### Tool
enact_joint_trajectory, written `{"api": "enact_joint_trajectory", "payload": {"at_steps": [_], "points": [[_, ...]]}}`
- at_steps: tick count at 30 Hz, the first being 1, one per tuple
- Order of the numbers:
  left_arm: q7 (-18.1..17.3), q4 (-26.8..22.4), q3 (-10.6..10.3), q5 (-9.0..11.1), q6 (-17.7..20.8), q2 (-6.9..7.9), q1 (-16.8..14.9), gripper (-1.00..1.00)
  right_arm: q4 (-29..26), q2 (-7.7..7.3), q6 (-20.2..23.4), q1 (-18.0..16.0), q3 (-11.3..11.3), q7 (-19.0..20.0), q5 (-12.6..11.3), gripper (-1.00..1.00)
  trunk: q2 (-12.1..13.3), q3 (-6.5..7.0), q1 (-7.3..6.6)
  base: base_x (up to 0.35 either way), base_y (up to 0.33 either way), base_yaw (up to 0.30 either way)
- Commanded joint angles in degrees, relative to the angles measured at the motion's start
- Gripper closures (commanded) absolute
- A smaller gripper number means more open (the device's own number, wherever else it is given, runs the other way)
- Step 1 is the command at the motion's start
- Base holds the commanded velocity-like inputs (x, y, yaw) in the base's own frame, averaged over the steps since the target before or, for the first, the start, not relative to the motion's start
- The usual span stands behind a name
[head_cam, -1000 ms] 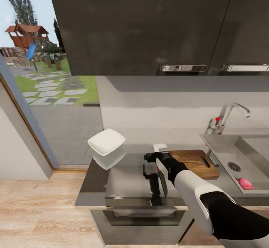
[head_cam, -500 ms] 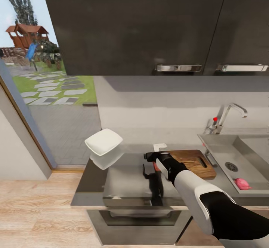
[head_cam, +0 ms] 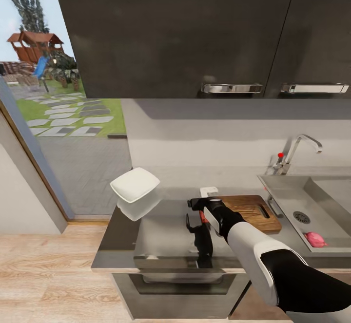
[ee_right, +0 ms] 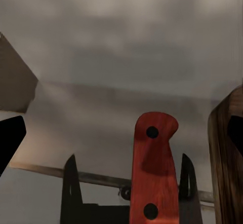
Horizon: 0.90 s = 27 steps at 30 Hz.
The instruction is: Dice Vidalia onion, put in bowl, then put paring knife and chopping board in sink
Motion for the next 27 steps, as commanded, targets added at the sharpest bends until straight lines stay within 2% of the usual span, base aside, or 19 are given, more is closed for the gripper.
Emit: {"api": "enact_joint_trajectory", "payload": {"at_steps": [1, 8, 27], "points": [[0.01, -0.01, 0.02, 0.03, -0.15, 0.00, -0.02, -1.00, -0.08, 0.00, -0.19, -0.03, 0.40, -0.29, -0.25, -1.00, -0.12, -0.12, 0.03, 0.000, 0.000, 0.000], [0.01, -0.01, 0.02, 0.04, -0.14, 0.00, -0.02, -1.00, -0.07, 0.00, -1.62, 0.06, 0.40, -0.30, -0.27, -1.00, -0.12, -0.12, 0.03, 0.000, 0.000, 0.000], [0.01, -0.02, -0.01, 0.04, -0.15, -0.08, -0.02, -1.00, -0.07, 0.00, -1.87, 0.16, 0.40, -0.30, -0.27, -1.00, -0.12, -0.78, 0.03, 0.000, 0.000, 0.000]]}}
